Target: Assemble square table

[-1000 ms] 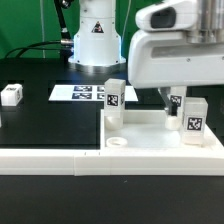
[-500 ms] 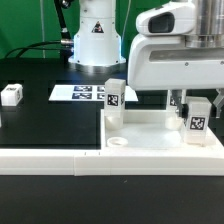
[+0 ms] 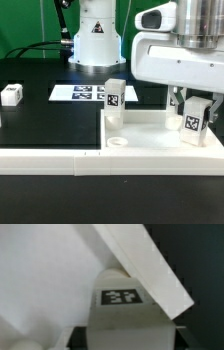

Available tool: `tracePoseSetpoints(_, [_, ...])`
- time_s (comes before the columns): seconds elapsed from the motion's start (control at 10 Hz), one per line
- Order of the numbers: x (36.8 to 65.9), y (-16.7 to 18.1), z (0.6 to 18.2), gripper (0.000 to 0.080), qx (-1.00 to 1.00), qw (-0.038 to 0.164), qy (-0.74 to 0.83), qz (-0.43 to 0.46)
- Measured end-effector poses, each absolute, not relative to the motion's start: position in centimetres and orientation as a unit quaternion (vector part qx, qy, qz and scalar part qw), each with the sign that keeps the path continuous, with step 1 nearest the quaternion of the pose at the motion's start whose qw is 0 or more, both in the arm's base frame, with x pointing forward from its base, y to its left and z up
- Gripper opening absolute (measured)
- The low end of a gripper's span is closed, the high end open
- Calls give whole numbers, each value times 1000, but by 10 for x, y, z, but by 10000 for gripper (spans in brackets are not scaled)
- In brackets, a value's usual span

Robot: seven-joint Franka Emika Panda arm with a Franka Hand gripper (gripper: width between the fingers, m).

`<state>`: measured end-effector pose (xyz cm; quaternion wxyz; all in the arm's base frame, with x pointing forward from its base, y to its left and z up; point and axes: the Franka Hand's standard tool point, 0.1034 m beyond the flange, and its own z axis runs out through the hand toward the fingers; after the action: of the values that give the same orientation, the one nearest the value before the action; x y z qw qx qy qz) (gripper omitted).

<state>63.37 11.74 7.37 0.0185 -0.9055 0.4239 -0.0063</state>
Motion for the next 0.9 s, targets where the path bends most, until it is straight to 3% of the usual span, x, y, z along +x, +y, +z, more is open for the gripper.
tracePoseSetpoints(0.1, [633,117,74,293,-862,18,507,-4])
tracePoseSetpoints(0.4, [631,117,71,293,-723,42,689,26])
tracePoseSetpoints(0.7, [631,116,71,293,-689,43,723,30])
tracePoseSetpoints(0.8, [631,116,70,380,-697,43,715,30])
tracePoseSetpoints(0.9, [631,116,70,516,-703,45,709,28])
